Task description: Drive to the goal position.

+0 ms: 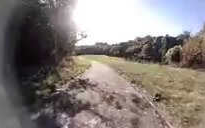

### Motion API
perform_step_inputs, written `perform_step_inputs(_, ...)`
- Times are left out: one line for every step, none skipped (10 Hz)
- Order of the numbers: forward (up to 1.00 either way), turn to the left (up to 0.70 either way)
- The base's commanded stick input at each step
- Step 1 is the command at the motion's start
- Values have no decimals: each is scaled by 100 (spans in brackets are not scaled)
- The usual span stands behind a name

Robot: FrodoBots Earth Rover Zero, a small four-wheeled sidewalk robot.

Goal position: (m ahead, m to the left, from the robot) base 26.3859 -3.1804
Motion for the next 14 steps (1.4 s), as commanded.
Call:
perform_step_inputs(100, 1)
perform_step_inputs(100, 1)
perform_step_inputs(100, 1)
perform_step_inputs(100, 1)
perform_step_inputs(100, -6)
perform_step_inputs(100, -16)
perform_step_inputs(100, -19)
perform_step_inputs(100, -11)
perform_step_inputs(100, 1)
perform_step_inputs(100, 1)
perform_step_inputs(100, 1)
perform_step_inputs(100, 1)
perform_step_inputs(100, 1)
perform_step_inputs(100, 1)
